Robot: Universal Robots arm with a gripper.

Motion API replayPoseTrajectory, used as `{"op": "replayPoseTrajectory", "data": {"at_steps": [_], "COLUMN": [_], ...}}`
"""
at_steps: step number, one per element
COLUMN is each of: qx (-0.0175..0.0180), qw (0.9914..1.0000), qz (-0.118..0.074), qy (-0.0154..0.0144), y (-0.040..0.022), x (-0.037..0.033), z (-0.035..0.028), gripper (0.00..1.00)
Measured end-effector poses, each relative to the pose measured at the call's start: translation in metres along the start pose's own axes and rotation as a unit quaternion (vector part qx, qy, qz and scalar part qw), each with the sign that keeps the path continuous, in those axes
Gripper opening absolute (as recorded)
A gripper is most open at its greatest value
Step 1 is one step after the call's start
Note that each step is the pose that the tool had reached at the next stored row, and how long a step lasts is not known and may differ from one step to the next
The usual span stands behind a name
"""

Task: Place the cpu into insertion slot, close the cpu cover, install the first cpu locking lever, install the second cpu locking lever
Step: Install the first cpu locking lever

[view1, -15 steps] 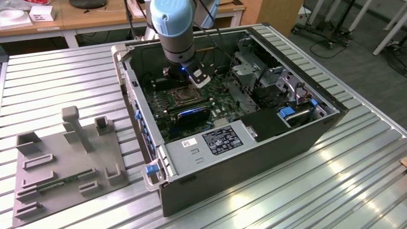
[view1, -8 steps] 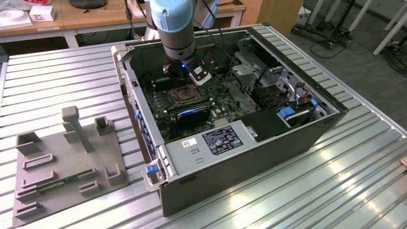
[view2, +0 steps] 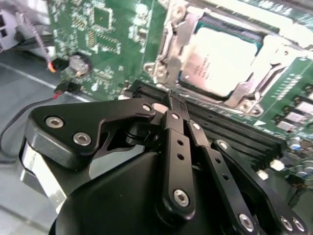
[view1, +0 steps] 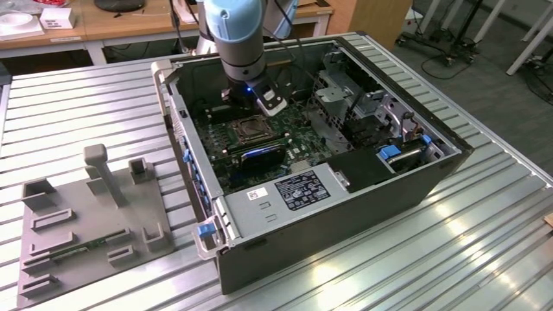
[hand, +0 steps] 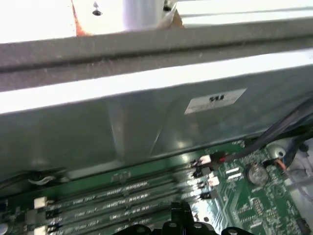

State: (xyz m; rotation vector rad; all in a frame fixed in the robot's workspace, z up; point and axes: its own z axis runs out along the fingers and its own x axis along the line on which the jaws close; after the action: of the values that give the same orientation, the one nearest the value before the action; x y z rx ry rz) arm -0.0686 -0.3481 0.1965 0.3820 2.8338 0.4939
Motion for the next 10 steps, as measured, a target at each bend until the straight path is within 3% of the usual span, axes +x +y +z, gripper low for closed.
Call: {"op": "replayPoseTrajectory", "data": {"at_steps": [6,8,9,10], "qx": [0.0355,0.0465,0.0504,0.051], "qw": [0.99899,0.99833,0.99806,0.99801], "qz": [0.004,0.005,0.005,0.005], "qy": [0.0271,0.0338,0.0362,0.0365], "y": [0.0002,0.0004,0.0004,0.0004], "x": [-0.0007,-0.0009,-0.001,-0.001], "z": [0.0,-0.0001,-0.0001,-0.0001], "gripper": [0.11,0.11,0.11,0.11]}}
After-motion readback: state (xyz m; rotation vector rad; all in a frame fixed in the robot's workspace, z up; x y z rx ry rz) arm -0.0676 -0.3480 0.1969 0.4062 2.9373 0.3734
